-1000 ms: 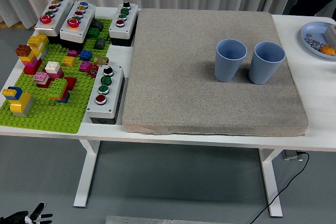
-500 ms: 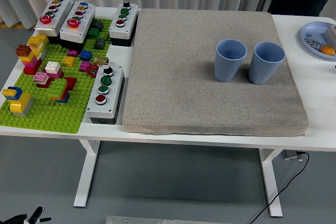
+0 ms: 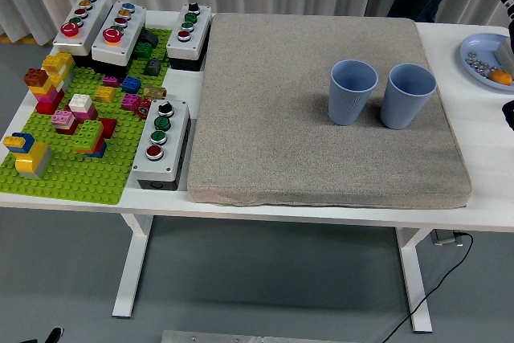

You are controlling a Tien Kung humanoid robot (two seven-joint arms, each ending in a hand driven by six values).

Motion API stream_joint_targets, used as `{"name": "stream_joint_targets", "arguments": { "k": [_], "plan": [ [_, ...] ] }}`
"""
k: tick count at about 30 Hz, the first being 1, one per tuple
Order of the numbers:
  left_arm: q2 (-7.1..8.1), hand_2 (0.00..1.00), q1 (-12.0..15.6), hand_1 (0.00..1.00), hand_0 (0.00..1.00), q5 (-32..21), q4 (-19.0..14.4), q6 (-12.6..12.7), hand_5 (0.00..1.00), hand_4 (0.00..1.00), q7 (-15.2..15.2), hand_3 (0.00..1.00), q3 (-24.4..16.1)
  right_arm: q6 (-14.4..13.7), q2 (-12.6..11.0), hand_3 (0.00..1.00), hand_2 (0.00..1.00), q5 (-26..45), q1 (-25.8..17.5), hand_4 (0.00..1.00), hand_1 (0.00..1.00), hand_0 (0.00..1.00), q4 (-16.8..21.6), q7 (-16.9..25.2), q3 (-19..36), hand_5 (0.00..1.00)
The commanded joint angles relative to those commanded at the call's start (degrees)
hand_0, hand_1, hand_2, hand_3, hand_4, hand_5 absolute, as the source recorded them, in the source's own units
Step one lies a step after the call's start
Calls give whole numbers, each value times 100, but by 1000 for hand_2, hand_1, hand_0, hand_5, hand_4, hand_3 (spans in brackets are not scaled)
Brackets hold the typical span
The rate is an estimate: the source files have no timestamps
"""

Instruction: Pick cup pour cup place

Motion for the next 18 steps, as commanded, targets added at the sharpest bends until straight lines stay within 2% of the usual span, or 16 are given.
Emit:
{"name": "stream_joint_targets", "arguments": {
  "k": [18],
  "plan": [
    [-12,750,-28,719,679,187,0,10,975,514,6,644,-272,16,-47,872,917,-8,36,662,872,947,14,-15,64,998]
  ]
}}
